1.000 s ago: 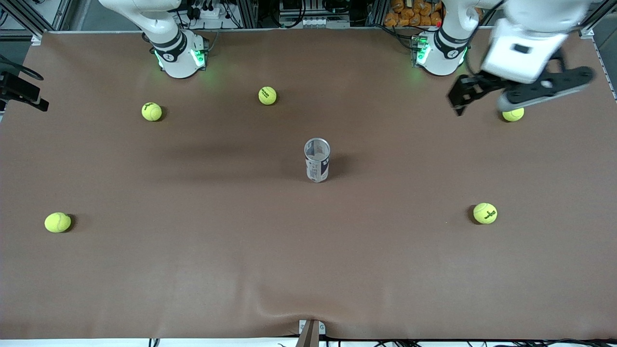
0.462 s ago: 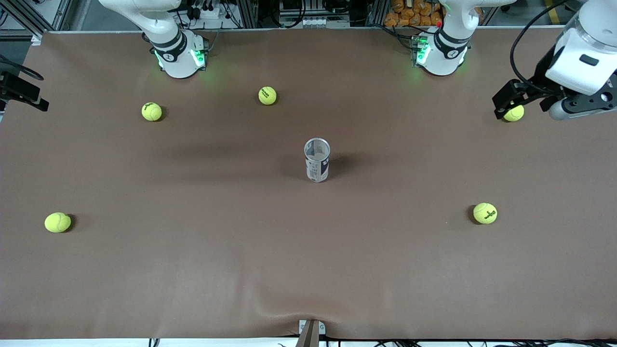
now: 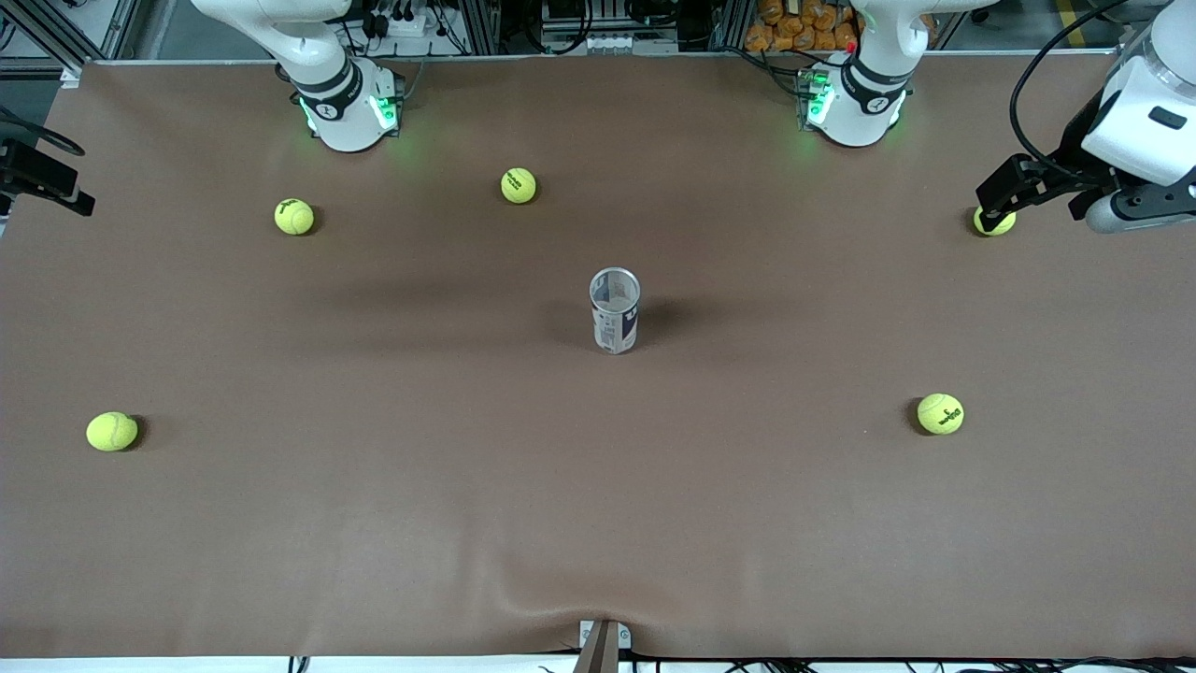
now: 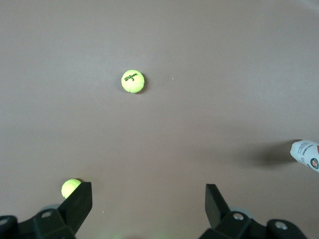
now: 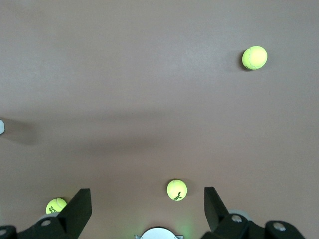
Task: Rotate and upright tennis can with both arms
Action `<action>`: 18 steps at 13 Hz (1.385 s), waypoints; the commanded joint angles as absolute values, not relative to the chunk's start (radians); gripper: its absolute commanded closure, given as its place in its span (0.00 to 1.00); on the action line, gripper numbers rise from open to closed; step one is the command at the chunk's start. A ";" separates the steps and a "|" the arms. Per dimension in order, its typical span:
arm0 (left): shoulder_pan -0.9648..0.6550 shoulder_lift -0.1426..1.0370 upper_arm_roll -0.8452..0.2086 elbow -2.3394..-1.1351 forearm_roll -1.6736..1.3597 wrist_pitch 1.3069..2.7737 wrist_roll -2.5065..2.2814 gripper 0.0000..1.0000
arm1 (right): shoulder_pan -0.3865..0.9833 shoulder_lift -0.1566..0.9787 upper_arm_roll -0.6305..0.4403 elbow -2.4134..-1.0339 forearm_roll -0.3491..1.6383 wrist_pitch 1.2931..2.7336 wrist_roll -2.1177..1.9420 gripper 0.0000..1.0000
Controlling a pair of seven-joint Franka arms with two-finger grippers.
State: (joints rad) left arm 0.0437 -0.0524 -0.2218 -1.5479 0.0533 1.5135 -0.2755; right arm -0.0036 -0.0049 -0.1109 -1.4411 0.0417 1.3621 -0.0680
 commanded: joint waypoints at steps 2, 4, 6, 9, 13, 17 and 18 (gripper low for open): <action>0.070 -0.091 -0.227 -1.572 0.035 1.502 -0.249 0.00 | -0.003 -0.005 -0.112 -1.434 0.052 1.361 -0.077 0.00; 0.080 -0.091 -0.226 -1.571 0.035 1.493 -0.210 0.00 | -0.003 -0.005 -0.112 -1.436 0.051 1.361 -0.077 0.00; 0.100 -0.091 -0.225 -1.569 0.035 1.493 -0.187 0.00 | -0.003 -0.005 -0.112 -1.436 0.051 1.361 -0.077 0.00; 0.101 -0.083 -0.224 -1.546 0.023 1.473 -0.190 0.00 | -0.003 -0.005 -0.112 -1.436 0.051 1.361 -0.077 0.00; 0.101 -0.075 -0.224 -1.526 0.023 1.460 -0.190 0.00 | -0.003 -0.006 -0.112 -1.434 0.049 1.359 -0.077 0.00; 0.104 -0.078 -0.222 -1.525 0.014 1.436 -0.187 0.00 | -0.002 -0.009 -0.097 -1.436 0.008 1.359 -0.075 0.00; 0.116 -0.078 -0.219 -1.525 0.003 1.434 -0.187 0.00 | 0.000 -0.009 -0.095 -1.436 0.002 1.358 -0.075 0.00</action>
